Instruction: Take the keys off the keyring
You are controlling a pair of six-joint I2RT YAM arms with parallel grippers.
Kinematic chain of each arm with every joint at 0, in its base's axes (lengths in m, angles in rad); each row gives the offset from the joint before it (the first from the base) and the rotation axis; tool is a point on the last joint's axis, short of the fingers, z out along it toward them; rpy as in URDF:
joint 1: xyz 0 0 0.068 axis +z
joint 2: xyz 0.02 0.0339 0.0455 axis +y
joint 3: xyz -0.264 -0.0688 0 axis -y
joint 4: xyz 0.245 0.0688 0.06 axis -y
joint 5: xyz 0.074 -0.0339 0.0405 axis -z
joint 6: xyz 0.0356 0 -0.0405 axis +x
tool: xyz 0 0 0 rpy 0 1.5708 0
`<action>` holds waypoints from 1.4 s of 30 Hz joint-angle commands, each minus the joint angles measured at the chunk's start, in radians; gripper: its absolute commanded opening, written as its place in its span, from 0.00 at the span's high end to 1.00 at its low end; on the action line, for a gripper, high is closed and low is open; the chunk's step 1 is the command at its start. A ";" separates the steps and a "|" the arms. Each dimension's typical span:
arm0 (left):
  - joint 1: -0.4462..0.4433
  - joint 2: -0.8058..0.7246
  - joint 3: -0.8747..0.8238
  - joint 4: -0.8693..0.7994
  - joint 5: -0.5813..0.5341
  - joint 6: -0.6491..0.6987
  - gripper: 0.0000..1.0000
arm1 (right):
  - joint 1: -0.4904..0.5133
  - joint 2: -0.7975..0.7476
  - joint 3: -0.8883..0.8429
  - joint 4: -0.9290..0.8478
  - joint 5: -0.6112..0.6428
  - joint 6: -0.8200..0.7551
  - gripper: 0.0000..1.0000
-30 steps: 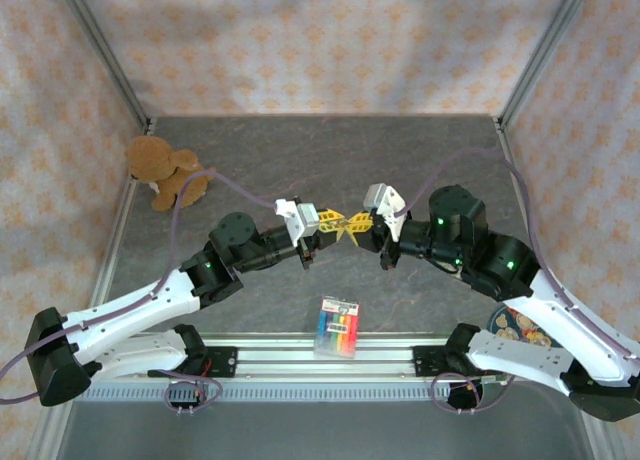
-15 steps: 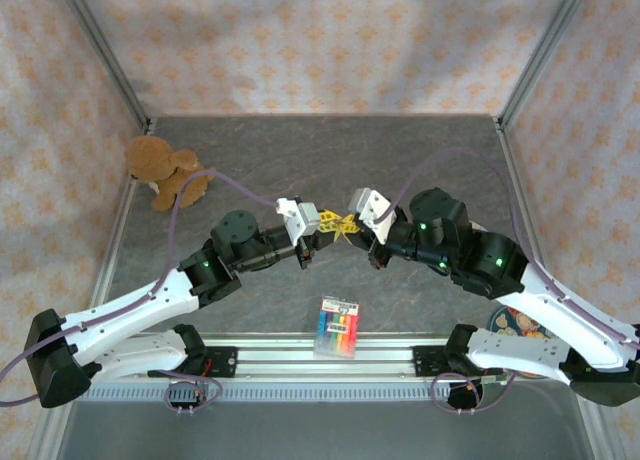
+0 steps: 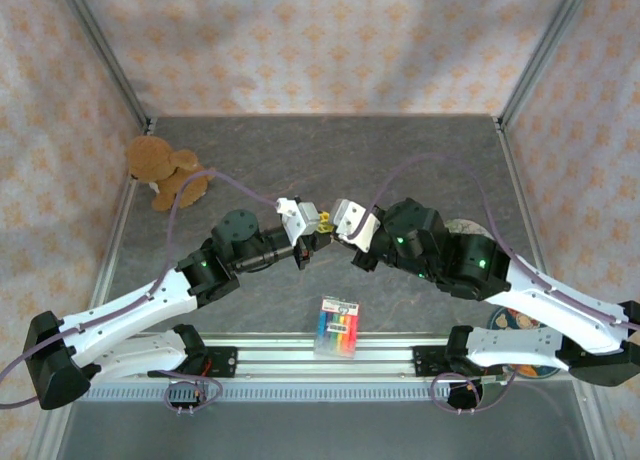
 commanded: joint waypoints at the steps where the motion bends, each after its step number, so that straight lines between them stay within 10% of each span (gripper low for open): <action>1: -0.017 -0.028 0.038 0.103 0.034 0.004 1.00 | 0.011 0.021 -0.003 0.042 0.024 0.068 1.00; 19: -0.017 -0.081 0.000 0.138 0.036 -0.020 1.00 | -0.082 -0.119 -0.148 0.180 0.013 0.214 1.00; 42: 0.034 -0.051 0.006 0.229 0.119 -0.154 1.00 | -0.020 -0.205 -0.277 0.232 -0.096 -0.026 1.00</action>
